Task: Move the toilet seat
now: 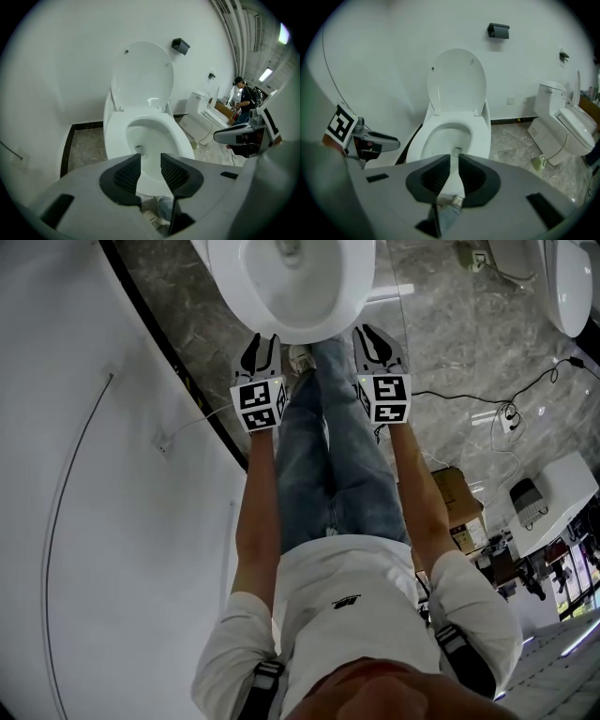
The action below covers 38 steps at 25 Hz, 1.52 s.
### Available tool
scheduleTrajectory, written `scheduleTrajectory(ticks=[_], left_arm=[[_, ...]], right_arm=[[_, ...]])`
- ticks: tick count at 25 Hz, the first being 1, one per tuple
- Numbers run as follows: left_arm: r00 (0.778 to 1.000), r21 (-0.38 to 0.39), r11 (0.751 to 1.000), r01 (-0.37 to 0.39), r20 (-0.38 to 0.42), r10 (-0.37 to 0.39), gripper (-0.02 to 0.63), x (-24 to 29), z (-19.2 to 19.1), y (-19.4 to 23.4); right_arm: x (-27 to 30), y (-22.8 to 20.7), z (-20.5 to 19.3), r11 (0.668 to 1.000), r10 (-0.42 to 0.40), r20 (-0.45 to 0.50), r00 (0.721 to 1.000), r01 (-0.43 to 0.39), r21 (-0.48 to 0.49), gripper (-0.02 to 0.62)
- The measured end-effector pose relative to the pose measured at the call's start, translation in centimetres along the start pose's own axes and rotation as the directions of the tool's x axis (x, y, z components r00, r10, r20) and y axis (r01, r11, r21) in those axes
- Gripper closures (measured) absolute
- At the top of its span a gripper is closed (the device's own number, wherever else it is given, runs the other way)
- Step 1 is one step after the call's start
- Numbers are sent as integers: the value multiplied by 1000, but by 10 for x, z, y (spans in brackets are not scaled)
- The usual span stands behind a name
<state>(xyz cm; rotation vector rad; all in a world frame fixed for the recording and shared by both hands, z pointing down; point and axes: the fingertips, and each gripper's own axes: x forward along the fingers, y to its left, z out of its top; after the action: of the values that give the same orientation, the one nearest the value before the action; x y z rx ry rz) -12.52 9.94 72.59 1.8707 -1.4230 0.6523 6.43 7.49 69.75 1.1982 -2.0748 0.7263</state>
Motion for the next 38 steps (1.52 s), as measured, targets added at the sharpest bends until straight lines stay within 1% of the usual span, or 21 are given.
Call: scheduleTrajectory(ticks=[2,3,4,5,8,15,19,24,31,38], left_arm=[[1000,-8,1000,-6,-13,6,466,5,-6,3],[1000,-11,1000,-7,-19,7,465,7,-9,4],[1000,-14,1000,-8,-26,7,462,10,-12,5],[999,-17,1000,-8,-32,7,459,12,-16,6],[999,-26,1000,-13,-52,11,437,19,-26,11],[996,-59,998,-30,-80,25,400,32,-42,22],[993,-76,996,-52,-110,44,393,38,-53,28],[989,-103,992,-71,-135,57,375,46,-64,34],[984,-137,988,-76,-171,52,365,51,-79,42],[983,-187,981,-58,-184,23,330,62,-88,39]], right_arm=[[4,-3,-6,1000,-8,-8,1000,8,11,553],[6,-5,-9,1000,-13,-14,1000,13,11,540],[8,-6,-12,1000,-19,-20,1000,19,4,508],[10,-6,-15,1000,-25,-27,999,25,-7,496],[19,-7,-24,999,-27,-47,999,26,-19,481],[37,-15,-44,998,-42,-80,996,46,48,439],[45,-23,-57,995,-63,-111,992,71,67,436],[57,-30,-71,989,-74,-143,987,91,113,421],[70,-28,-88,982,-42,-186,982,74,173,388],[87,-25,-95,951,17,-203,979,47,307,332]])
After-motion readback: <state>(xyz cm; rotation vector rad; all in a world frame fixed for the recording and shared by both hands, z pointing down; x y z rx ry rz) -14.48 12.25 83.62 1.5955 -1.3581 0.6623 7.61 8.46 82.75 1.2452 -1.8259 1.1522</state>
